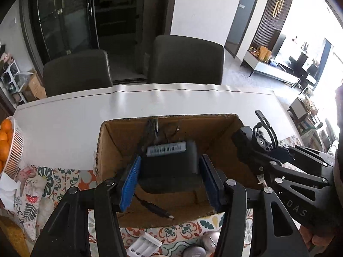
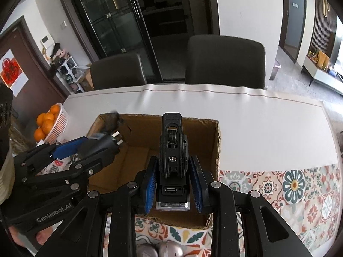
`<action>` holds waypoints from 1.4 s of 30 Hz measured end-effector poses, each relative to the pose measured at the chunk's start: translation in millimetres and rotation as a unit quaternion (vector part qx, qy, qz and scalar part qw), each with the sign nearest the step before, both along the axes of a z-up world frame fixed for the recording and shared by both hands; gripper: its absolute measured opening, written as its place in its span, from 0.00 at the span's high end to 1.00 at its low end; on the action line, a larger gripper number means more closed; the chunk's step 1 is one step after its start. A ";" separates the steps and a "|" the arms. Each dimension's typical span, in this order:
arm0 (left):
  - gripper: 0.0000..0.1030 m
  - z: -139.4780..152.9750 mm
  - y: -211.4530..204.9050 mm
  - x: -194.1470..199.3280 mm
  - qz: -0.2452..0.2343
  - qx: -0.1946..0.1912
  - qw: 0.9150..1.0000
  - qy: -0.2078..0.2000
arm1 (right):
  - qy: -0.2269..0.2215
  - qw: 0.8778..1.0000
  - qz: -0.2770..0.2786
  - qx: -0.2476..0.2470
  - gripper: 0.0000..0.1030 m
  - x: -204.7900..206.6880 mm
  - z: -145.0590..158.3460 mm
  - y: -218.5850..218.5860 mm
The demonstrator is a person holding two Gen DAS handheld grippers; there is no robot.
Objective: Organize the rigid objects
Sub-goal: 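Carry the adapter and flashlight with both tools over the cardboard box, then open both tools to drop the adapter and flashlight into the box, then withdraw both tools from the box back toward the remaining items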
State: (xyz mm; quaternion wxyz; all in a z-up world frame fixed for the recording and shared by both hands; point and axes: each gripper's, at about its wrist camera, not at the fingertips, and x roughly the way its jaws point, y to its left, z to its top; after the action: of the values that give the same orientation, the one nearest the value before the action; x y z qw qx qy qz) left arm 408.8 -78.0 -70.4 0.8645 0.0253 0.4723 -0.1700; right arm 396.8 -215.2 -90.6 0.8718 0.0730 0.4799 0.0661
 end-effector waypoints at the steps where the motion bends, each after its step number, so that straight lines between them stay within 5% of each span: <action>1: 0.48 0.9 0.9 0.2 0.002 0.000 1.000 -0.004 | 0.003 1.000 -0.001 0.002 0.71 2.5 0.0 0.8; 7: 0.44 9.1 10.3 -3.8 0.030 0.035 0.998 -0.031 | 0.005 1.000 0.003 0.002 0.71 2.9 -2.5 2.4; 9: 0.32 12.7 15.9 -9.1 0.048 0.051 0.996 -0.049 | 0.005 1.000 0.008 0.000 0.71 3.2 -3.0 4.3; 14: 0.23 15.1 30.3 -17.3 0.086 0.089 0.989 -0.078 | 0.000 1.000 0.016 -0.011 0.70 5.9 -5.1 14.0; 17: 0.23 15.6 35.4 -20.1 0.093 0.094 0.988 -0.081 | -0.006 1.000 0.004 -0.021 0.55 4.1 -4.6 15.2; 42: 0.13 40.1 56.2 -133.5 0.087 0.087 0.980 -0.157 | -0.103 0.992 -0.041 -0.057 0.43 -125.0 41.2 24.8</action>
State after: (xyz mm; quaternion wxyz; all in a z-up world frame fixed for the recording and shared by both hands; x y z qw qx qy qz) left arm 275.2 -21.8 -30.3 0.9339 0.0859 0.3440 -0.0466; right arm 271.8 -190.4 -49.3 0.9211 0.0356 0.3876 0.0104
